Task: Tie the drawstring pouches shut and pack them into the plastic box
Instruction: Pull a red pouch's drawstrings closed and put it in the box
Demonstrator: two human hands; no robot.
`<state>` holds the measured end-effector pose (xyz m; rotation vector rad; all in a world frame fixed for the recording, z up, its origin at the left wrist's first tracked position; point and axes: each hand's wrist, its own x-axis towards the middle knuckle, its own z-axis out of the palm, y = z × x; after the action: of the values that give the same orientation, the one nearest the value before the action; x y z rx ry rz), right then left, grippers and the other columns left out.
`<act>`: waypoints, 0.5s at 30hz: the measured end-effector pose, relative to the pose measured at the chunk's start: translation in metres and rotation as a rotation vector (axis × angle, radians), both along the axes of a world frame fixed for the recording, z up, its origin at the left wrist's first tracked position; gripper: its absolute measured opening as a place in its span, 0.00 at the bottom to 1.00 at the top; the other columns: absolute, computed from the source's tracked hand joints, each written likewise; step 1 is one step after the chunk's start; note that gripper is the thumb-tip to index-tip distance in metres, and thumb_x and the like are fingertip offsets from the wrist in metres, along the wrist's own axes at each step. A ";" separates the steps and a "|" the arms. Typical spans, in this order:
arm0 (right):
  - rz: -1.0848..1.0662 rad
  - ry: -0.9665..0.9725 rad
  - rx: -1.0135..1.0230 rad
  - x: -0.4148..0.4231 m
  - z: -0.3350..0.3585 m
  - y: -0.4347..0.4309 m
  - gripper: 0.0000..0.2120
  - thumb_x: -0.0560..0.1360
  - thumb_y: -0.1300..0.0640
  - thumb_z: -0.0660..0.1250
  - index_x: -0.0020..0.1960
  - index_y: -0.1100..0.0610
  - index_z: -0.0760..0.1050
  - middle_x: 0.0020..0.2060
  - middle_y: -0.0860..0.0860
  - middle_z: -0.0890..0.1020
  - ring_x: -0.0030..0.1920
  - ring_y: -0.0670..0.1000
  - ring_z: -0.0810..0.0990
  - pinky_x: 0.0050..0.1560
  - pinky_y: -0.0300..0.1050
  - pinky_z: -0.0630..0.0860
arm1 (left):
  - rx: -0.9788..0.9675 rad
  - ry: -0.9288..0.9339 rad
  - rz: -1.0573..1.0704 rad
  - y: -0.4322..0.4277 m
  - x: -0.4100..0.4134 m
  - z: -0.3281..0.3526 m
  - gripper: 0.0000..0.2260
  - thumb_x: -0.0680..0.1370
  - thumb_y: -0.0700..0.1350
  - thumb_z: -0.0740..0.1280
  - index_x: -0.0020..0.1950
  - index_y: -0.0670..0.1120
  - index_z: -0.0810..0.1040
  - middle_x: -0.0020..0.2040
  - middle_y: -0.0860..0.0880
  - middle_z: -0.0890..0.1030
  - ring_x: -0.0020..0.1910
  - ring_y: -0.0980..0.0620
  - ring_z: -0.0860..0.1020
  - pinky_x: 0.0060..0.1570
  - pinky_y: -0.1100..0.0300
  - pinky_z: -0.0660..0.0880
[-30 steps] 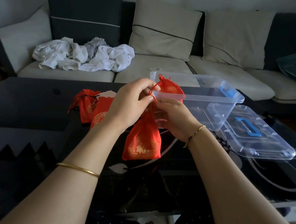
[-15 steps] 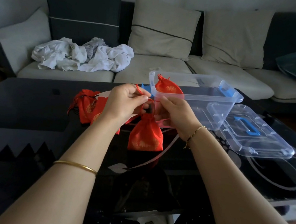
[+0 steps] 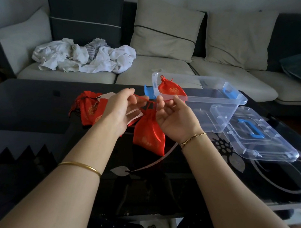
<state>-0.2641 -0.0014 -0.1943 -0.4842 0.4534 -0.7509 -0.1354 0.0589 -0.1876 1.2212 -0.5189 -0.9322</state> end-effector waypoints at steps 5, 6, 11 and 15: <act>-0.034 0.133 0.033 0.001 -0.004 -0.003 0.20 0.79 0.50 0.58 0.30 0.56 0.68 0.25 0.49 0.73 0.24 0.45 0.71 0.23 0.34 0.71 | -0.241 0.328 -0.008 0.000 0.001 -0.001 0.18 0.82 0.47 0.56 0.32 0.44 0.65 0.25 0.49 0.73 0.28 0.51 0.78 0.46 0.54 0.78; -0.049 0.152 0.046 -0.001 -0.005 -0.005 0.20 0.79 0.50 0.58 0.30 0.55 0.68 0.25 0.49 0.72 0.25 0.45 0.70 0.22 0.34 0.70 | -0.253 0.353 0.013 0.000 0.002 -0.001 0.18 0.82 0.47 0.56 0.32 0.44 0.64 0.24 0.49 0.69 0.25 0.52 0.74 0.44 0.53 0.79; -0.146 0.248 0.010 -0.004 -0.007 -0.008 0.20 0.80 0.52 0.58 0.30 0.56 0.67 0.22 0.50 0.72 0.19 0.46 0.70 0.21 0.33 0.69 | -0.159 0.141 0.020 -0.001 -0.004 0.004 0.17 0.82 0.43 0.56 0.33 0.44 0.65 0.23 0.50 0.66 0.23 0.53 0.66 0.30 0.58 0.78; -0.240 0.355 -0.304 -0.005 -0.006 -0.007 0.20 0.80 0.54 0.60 0.31 0.58 0.72 0.25 0.52 0.78 0.22 0.46 0.72 0.24 0.35 0.72 | -0.027 -0.356 -0.167 0.005 -0.002 0.002 0.11 0.80 0.42 0.62 0.39 0.40 0.76 0.29 0.48 0.75 0.27 0.54 0.74 0.30 0.61 0.78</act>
<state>-0.2688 -0.0084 -0.2000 -0.8659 0.7421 -0.9762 -0.1373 0.0635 -0.1857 1.3414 -0.9248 -0.8458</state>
